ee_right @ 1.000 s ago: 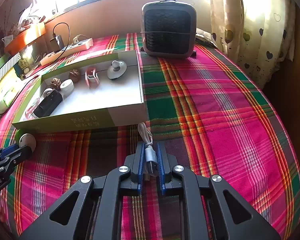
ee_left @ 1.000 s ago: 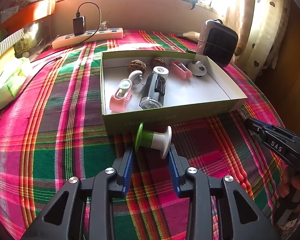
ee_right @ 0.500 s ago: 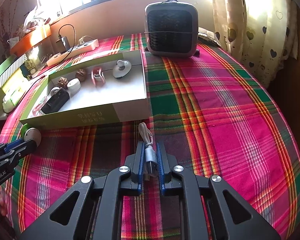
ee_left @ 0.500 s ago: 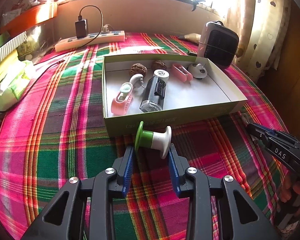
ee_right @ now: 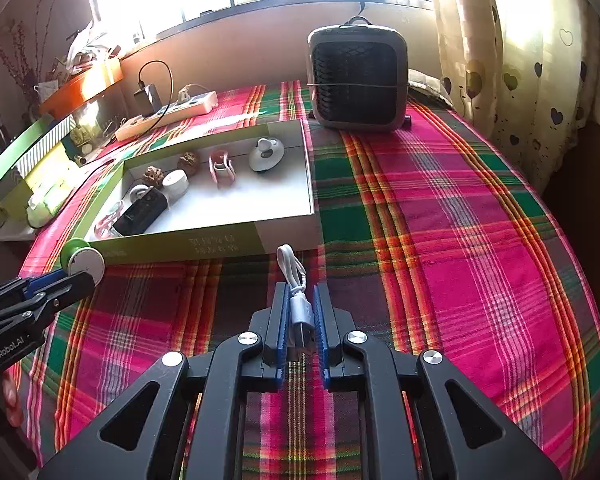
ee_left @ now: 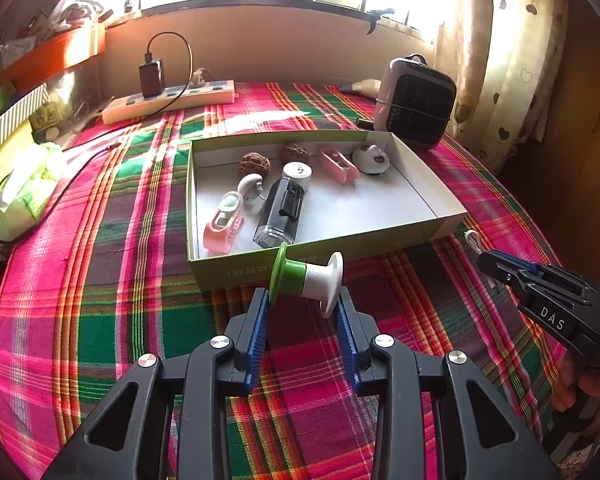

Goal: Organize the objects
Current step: 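Carry the spool and white cable into the tray with both grippers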

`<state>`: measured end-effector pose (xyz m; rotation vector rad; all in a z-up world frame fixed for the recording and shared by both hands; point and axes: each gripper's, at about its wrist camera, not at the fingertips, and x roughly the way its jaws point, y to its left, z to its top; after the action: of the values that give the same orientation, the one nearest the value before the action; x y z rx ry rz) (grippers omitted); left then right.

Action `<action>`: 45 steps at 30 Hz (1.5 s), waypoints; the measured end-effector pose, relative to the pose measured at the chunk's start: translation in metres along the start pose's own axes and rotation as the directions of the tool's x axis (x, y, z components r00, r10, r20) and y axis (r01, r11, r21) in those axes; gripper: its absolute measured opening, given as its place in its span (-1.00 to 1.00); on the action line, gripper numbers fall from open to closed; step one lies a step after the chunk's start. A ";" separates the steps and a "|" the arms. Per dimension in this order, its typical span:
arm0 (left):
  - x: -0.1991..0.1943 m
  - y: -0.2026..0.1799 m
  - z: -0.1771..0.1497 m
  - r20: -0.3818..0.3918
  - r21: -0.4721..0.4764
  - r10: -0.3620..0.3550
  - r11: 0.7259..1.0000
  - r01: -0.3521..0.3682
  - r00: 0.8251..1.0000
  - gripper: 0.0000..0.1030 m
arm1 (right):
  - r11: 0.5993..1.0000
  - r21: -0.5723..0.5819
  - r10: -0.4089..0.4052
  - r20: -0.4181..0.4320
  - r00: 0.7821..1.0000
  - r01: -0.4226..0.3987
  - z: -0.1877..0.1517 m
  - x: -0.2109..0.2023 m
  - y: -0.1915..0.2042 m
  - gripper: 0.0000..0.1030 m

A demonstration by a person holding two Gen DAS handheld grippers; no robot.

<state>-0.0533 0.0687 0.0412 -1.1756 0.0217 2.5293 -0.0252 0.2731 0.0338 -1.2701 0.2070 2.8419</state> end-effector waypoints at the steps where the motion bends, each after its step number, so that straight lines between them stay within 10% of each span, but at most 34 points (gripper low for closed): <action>1: -0.001 -0.001 0.002 0.003 0.002 -0.002 1.000 0.002 1.000 -0.41 | 1.000 -0.002 0.004 0.004 1.000 -0.004 0.001 -0.002 0.001 -0.75; 45: 0.069 -0.023 0.075 -0.055 0.057 -0.079 0.995 0.082 0.995 -0.42 | 0.990 -0.099 0.094 -0.065 0.993 -0.100 0.087 0.066 0.023 -0.75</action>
<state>-0.1426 0.1233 0.0418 -1.1955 0.0609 2.4108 -0.1358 0.2590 0.0449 -1.4029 0.1301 2.9333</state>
